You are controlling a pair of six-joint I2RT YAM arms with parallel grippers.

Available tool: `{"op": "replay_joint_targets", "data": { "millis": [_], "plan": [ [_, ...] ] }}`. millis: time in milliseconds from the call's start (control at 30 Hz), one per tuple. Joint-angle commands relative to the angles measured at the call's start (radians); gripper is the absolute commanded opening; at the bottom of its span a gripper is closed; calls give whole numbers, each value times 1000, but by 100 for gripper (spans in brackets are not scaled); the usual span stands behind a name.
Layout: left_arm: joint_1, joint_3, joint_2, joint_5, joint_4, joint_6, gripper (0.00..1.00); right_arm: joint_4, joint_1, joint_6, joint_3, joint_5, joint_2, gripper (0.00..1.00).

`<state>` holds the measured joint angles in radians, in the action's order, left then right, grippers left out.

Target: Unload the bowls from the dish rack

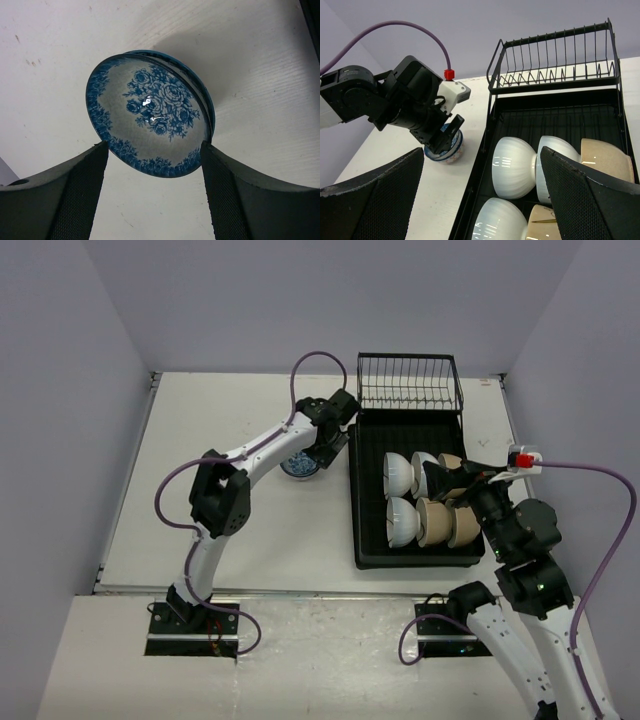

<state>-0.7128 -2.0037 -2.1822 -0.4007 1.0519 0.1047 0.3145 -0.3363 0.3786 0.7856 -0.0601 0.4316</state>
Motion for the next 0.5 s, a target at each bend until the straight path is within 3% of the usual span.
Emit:
{"op": "replay_joint_targets", "data": {
  "millis": [0,467],
  "plan": [
    [6,23,22,26,-46,12,75,-20,2,-18,33,9,-1,99],
    [7,-35,76,-73,-44,62,75,-23,0,-18,32,17,4,99]
  ]
}}
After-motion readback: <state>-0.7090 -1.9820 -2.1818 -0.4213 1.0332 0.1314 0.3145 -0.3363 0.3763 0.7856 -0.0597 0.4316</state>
